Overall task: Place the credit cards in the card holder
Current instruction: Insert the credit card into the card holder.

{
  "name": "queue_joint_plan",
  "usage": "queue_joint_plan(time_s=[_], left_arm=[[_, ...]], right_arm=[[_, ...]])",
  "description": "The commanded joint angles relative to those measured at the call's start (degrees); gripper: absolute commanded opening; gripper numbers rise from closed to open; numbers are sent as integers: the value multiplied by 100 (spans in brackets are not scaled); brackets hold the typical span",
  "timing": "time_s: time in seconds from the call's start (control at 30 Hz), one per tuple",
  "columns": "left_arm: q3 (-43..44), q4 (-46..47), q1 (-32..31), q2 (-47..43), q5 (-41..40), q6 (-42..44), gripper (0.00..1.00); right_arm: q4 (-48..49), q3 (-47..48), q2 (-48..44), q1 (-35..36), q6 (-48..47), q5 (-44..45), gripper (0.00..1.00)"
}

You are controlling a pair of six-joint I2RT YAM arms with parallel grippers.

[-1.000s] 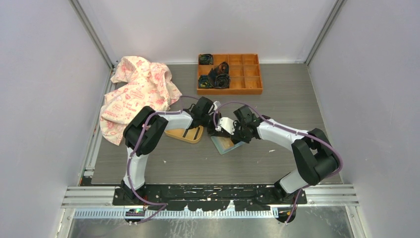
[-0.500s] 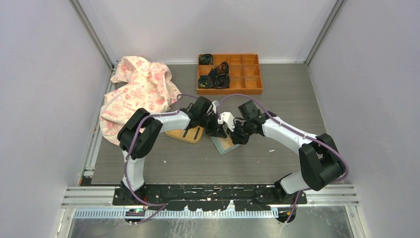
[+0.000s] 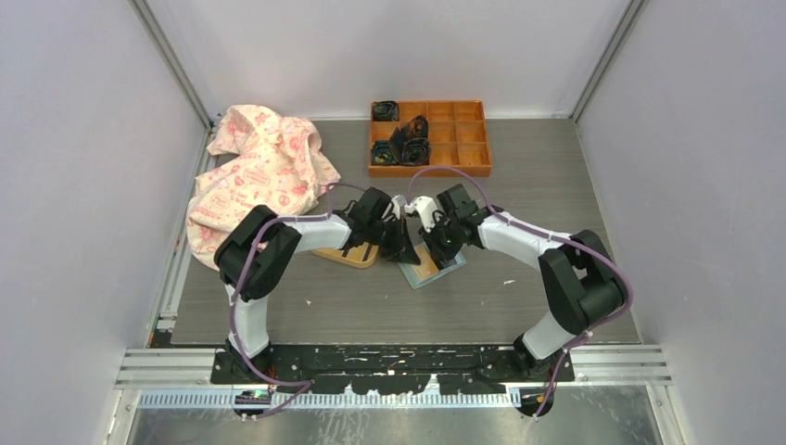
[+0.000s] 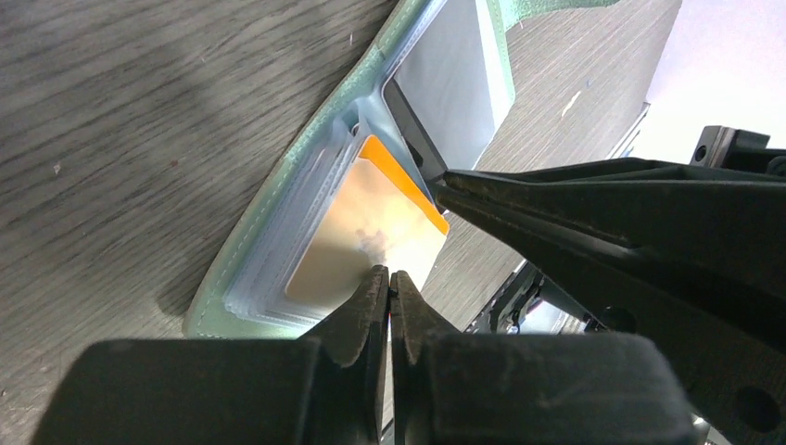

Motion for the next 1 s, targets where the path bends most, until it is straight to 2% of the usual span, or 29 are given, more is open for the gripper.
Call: queue_joint_plan(time_s=[0.0, 0.17, 0.43, 0.57, 0.7, 0.8, 0.93, 0.97], left_arm=[[-209, -46, -41, -221, -38, 90, 5], [-244, -49, -40, -225, -48, 102, 5], [-192, -84, -43, -226, -32, 119, 4], [-181, -82, -40, -243, -30, 128, 4], [-160, -84, -40, -281, -22, 141, 5], [-110, -82, -41, -364, -30, 154, 6], [17, -194, -48, -577, -103, 263, 9], [45, -220, -49, -645, -126, 285, 9]], right_arm=[[384, 305, 79, 148, 387, 368, 11], [213, 564, 364, 298, 468, 477, 11], [-19, 737, 667, 316, 411, 1497, 11], [-96, 755, 643, 260, 335, 1511, 11], [-212, 773, 341, 174, 239, 961, 12], [-454, 766, -89, 63, 147, 232, 17], [-705, 678, -575, -393, 184, -452, 35], [-762, 654, -625, -574, 264, -653, 37]])
